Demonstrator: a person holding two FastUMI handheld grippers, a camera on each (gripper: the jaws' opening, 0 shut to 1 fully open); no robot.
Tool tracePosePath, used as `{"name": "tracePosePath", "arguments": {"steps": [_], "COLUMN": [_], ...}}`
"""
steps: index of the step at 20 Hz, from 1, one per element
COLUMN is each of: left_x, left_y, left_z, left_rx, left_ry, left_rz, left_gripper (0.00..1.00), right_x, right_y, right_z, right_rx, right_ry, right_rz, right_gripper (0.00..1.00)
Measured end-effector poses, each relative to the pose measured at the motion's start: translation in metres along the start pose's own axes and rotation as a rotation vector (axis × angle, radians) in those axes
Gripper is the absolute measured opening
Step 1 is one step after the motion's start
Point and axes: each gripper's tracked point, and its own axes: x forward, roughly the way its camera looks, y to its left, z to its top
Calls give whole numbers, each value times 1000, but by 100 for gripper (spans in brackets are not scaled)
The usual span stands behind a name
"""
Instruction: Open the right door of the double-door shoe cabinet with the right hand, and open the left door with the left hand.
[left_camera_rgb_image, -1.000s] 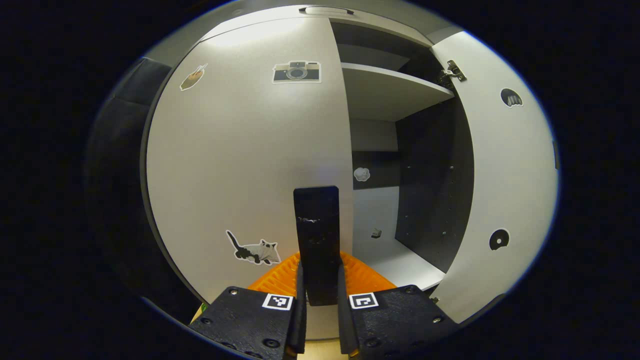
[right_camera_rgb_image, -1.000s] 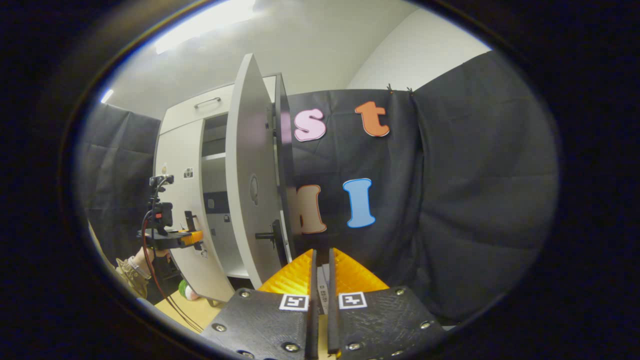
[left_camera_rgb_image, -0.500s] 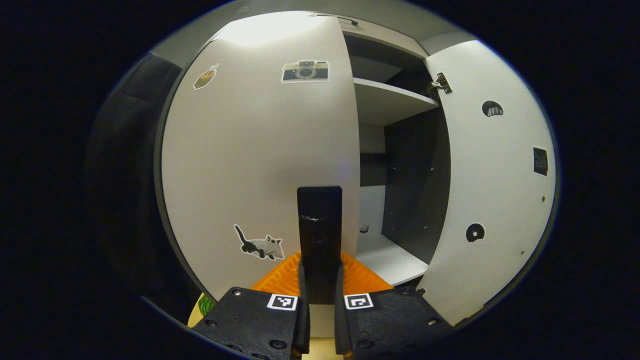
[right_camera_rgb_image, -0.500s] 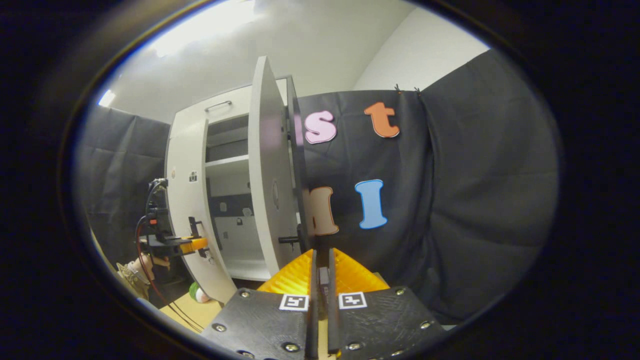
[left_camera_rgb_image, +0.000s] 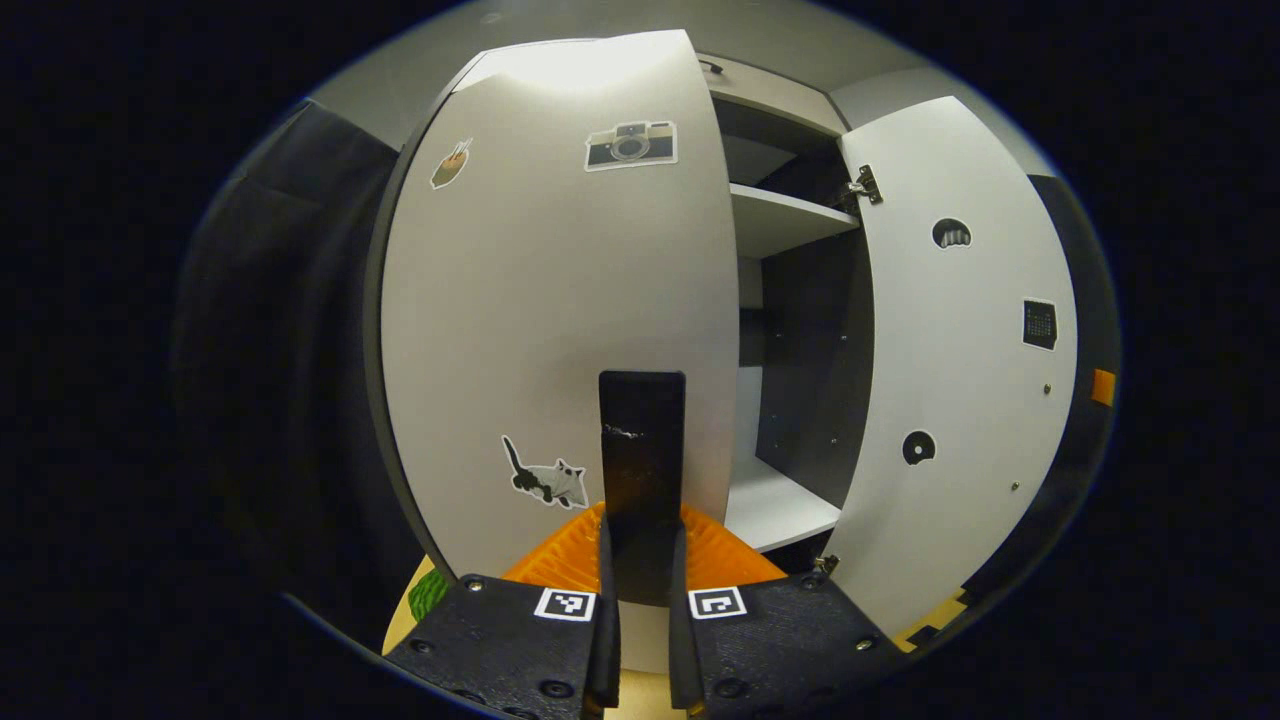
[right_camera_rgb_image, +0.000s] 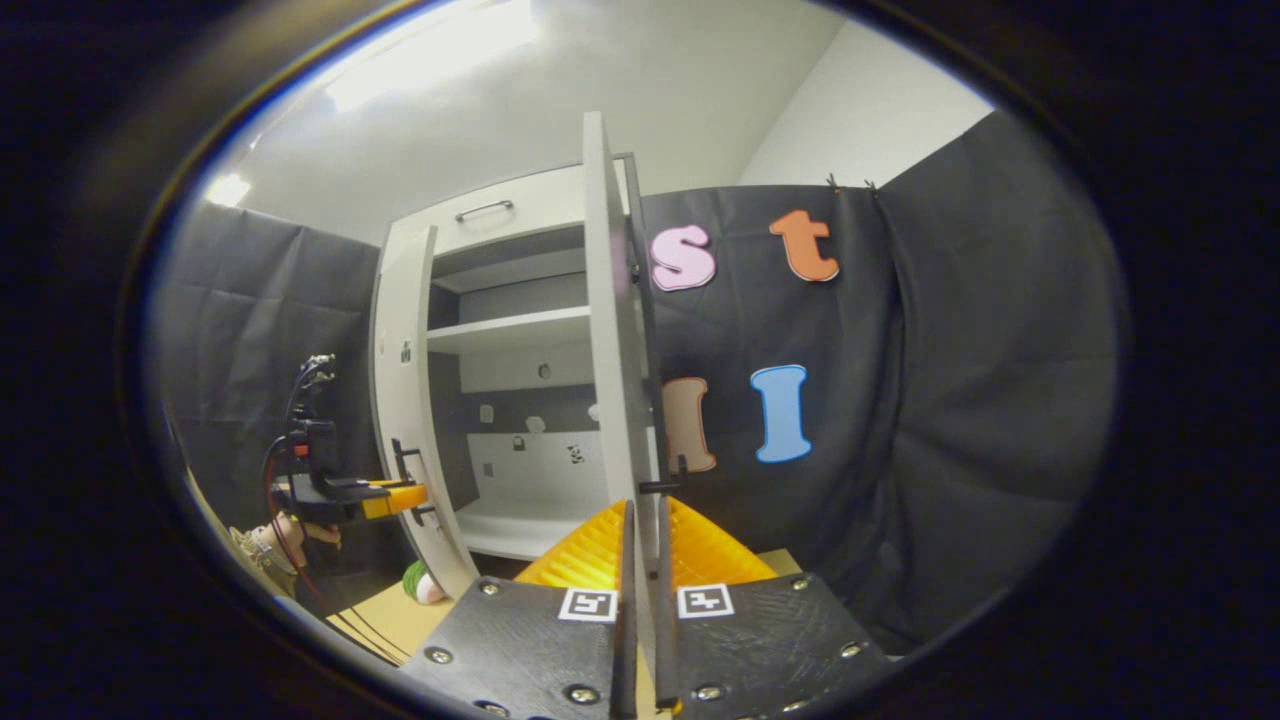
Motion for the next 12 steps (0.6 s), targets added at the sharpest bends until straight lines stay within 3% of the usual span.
{"name": "tracePosePath", "arguments": {"steps": [12], "left_x": [-49], "left_y": [26], "left_z": [-4], "left_rx": [-19], "left_ry": [12], "left_rz": [30], "left_gripper": [19], "right_x": [46], "right_y": [71], "right_z": [-7], "right_rx": [-39], "right_ry": [8], "right_rz": [172], "right_gripper": [7]}}
